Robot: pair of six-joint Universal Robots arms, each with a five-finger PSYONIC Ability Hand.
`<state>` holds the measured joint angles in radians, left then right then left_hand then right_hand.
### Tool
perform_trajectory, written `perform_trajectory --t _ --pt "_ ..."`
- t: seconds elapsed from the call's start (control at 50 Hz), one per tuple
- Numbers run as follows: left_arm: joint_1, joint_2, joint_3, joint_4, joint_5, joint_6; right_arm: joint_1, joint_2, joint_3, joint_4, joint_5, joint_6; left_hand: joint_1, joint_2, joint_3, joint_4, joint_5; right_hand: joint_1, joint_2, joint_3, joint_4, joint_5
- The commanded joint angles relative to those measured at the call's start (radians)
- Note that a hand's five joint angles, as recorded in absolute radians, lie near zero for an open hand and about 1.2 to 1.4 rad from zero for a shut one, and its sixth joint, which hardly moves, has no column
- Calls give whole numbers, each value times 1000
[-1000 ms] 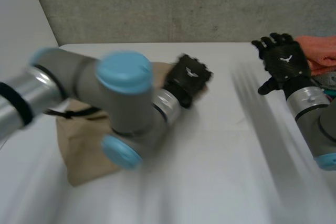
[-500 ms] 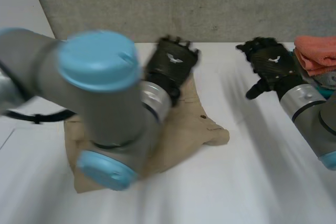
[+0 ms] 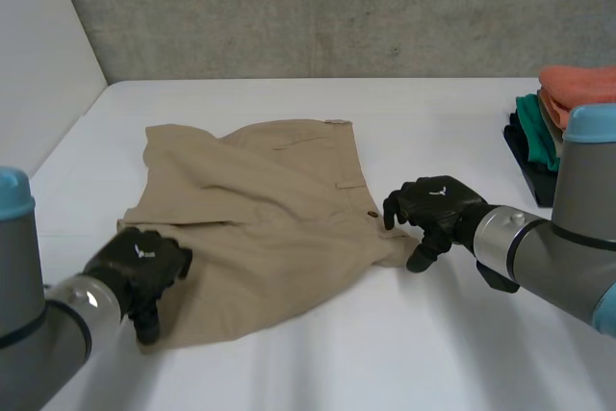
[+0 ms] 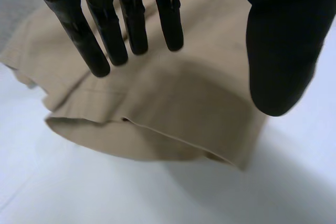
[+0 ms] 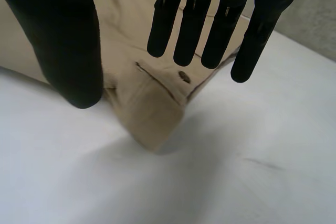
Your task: Fold the laundry.
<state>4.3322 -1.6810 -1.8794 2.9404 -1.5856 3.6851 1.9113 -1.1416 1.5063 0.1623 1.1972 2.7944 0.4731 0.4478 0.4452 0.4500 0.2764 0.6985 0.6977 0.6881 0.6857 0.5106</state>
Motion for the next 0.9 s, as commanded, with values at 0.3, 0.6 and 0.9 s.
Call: perform_trajectory --t 0.3,0.6,0.9 --pt "-45 80 -101 -47 19 21 -64 -121 130 192 -68 -335 128 153 156 151 150 243 243 253 255 256" --pt "6 -94 -60 109 7 35 28 14 126 -181 -81 -239 -183 -158 -155 -160 -161 -201 -200 -191 -188 -188" --pt "33 -272 32 276 -66 107 120 150 37 -449 19 -185 233 258 261 256 255 -92 -92 -82 -80 -79"
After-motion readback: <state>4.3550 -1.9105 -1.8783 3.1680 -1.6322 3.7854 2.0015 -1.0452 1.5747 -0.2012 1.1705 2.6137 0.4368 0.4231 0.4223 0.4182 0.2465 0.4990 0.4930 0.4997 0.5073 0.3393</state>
